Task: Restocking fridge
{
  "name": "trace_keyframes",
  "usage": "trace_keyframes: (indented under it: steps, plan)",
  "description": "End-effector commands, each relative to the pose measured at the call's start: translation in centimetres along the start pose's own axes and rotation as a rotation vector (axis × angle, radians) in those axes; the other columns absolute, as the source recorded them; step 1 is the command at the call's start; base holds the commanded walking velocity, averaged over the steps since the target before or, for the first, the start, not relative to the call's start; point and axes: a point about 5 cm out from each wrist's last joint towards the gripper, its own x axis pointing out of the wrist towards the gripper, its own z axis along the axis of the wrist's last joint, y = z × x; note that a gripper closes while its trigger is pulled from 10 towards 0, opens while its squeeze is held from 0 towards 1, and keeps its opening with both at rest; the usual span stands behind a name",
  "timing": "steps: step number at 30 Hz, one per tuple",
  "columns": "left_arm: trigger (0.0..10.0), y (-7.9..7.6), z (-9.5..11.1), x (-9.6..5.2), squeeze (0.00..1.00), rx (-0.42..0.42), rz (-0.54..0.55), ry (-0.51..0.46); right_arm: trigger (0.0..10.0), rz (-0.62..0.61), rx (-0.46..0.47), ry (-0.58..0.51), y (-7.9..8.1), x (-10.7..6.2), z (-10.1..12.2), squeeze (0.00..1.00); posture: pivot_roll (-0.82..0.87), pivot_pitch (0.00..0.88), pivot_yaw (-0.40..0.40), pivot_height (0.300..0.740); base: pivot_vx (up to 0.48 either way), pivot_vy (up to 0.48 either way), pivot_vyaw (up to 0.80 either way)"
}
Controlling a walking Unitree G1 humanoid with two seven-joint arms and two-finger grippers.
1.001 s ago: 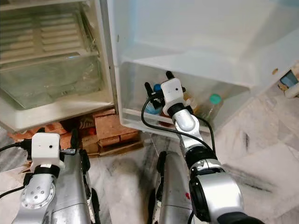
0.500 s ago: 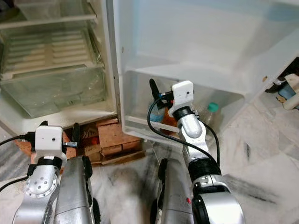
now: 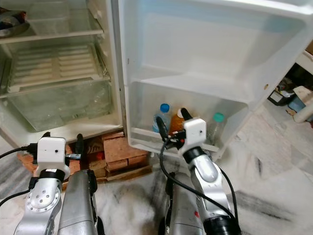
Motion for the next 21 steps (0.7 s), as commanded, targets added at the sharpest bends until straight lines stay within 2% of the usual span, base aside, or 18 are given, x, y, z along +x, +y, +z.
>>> trace_keyframes:
  steps: [1, 2, 8, 12, 16, 21]
  plan:
    - [10.0, -0.2, 0.2, 0.2, 0.00, -0.009, -0.013, -0.011, 10.0, -0.034, 0.016, -0.003, -0.2, -0.4, 0.7, 0.15, 0.12, 0.015, -0.061, 0.480, 0.000, 0.000, 0.00]
    - [10.0, -0.2, 0.2, 0.3, 0.00, -0.013, -0.019, -0.016, 10.0, -0.054, 0.016, 0.009, -0.2, -0.7, 0.9, 0.00, 0.12, 0.012, -0.057, 0.480, 0.000, 0.000, 0.00]
    - [10.0, -0.8, 0.2, 0.6, 0.00, 0.000, -0.052, -0.019, 10.0, -0.123, 0.035, 0.019, -0.2, -0.9, 1.2, 0.00, 0.12, 0.000, -0.050, 0.480, 0.000, 0.000, 0.00]
    - [10.0, -0.9, 0.4, 0.8, 0.00, -0.004, -0.057, -0.024, 10.0, -0.127, 0.026, 0.008, -0.1, -0.6, 1.4, 0.00, 0.12, 0.000, -0.046, 0.480, 0.000, 0.000, 0.00]
    - [10.0, -0.7, 0.6, 1.1, 0.00, -0.005, -0.052, -0.031, 10.0, -0.135, 0.044, -0.017, -0.2, 0.4, 2.2, 0.00, 0.12, 0.000, -0.046, 0.510, 0.000, 0.000, 0.00]
    - [10.0, -0.6, 0.6, 1.2, 0.00, -0.004, -0.049, -0.034, 10.0, -0.149, 0.042, -0.019, -0.4, 0.7, 2.3, 0.00, 0.12, 0.000, -0.048, 0.545, 0.000, 0.000, 0.00]
